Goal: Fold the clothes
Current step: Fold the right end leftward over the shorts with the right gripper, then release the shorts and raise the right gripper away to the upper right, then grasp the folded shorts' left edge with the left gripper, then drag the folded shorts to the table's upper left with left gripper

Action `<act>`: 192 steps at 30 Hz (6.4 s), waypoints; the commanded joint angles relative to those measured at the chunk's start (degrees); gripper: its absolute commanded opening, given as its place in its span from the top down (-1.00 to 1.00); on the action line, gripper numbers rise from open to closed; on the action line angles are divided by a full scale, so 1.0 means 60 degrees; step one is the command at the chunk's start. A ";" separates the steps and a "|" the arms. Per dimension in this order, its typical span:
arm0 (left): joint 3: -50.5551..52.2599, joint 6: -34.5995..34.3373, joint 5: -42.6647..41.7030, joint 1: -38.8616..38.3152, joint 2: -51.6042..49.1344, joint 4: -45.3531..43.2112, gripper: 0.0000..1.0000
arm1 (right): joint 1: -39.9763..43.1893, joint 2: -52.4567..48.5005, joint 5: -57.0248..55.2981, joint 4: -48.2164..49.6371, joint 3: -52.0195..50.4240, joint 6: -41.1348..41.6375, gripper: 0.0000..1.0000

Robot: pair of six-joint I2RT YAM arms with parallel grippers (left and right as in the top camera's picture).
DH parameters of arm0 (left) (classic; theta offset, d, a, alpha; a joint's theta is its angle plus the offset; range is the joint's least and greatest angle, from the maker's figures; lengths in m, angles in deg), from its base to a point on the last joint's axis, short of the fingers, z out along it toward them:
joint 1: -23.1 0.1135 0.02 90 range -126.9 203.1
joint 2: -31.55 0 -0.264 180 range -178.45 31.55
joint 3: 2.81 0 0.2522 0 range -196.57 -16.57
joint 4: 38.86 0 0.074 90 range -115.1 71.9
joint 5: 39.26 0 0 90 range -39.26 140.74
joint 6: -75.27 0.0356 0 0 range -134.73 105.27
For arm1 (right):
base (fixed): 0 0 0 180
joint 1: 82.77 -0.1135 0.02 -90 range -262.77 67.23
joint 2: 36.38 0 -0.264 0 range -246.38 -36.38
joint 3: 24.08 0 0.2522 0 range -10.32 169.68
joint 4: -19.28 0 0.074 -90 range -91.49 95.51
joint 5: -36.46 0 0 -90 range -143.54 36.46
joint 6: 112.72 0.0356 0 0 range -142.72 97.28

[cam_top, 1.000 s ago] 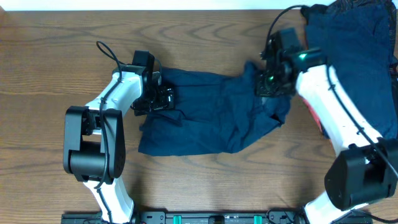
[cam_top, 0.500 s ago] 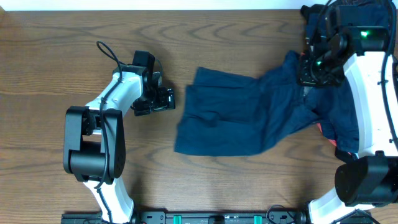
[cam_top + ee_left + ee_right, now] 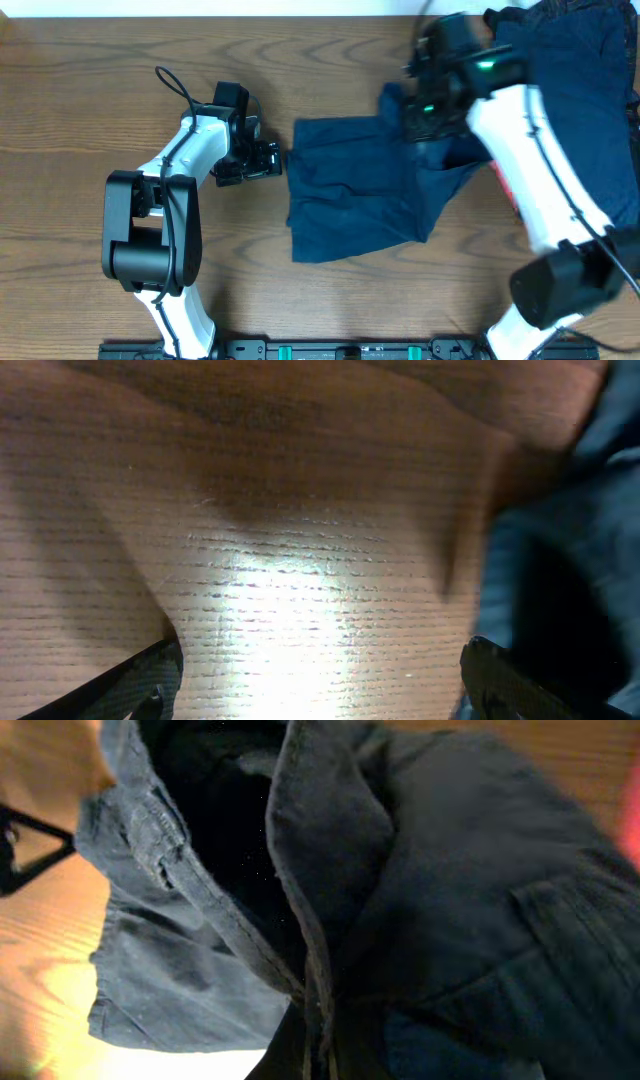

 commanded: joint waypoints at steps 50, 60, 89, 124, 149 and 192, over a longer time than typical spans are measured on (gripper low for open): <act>-0.0484 0.0528 0.0270 0.0146 0.1239 0.1155 -0.79 | -0.1075 -0.1198 -0.0120 0.1381 0.0113 0.0357 -0.26; -0.0725 0.0372 0.1162 0.0408 0.3920 0.1745 -0.81 | -0.1953 -0.1708 0.1366 0.2769 -0.0991 0.0011 0.74; -0.0648 0.0237 0.1049 0.1235 0.3887 0.2011 -0.80 | -0.2226 -0.2379 0.3013 0.2208 0.1453 -0.0244 0.11; 0.0040 0.1829 -0.1672 -0.0736 0.0787 0.1002 -0.96 | 0.1158 -0.1341 0.1220 -0.0331 0.1654 -0.0229 -0.99; 0.0040 0.0521 -0.1315 -0.1497 -0.1202 -0.1341 0.50 | 0.1228 -0.1341 0.0936 -0.0029 0.1541 -0.0208 -0.99; 0.0040 -0.5271 0.2714 0.2648 -0.2087 -0.8276 -0.91 | 0.1228 -0.1341 0.0732 0.0102 0.1541 0.0470 -0.99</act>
